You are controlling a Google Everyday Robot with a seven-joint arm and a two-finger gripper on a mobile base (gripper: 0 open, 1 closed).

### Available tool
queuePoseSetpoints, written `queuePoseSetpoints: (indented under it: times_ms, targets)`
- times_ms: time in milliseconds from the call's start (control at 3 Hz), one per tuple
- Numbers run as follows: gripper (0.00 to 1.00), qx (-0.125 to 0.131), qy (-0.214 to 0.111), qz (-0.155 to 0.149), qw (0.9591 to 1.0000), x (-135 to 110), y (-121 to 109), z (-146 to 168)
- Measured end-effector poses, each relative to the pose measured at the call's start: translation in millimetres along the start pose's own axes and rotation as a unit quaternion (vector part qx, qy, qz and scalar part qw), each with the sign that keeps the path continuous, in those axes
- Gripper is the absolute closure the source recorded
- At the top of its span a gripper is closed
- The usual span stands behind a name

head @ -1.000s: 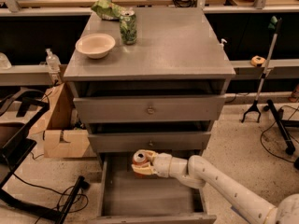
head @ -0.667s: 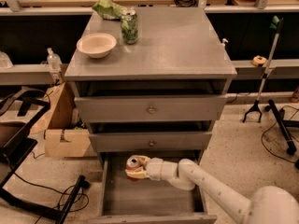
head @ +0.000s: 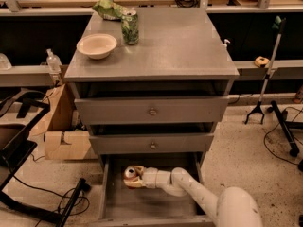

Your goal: Place coke can into bottom drawer

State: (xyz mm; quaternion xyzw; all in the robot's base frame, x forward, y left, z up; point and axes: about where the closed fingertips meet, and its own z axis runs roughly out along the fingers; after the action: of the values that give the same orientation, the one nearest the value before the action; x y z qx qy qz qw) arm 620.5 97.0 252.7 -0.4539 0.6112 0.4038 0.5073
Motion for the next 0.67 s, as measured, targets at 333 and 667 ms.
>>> queuePoseSetpoints:
  times_ms: [333,667]
  targets:
    - [1.0,0.0,-0.009,-0.007,0.9999,31.9,-3.8,9.5]
    - [1.0,-0.003,-0.026,-0.019,0.9995,47.0,-4.6,23.5]
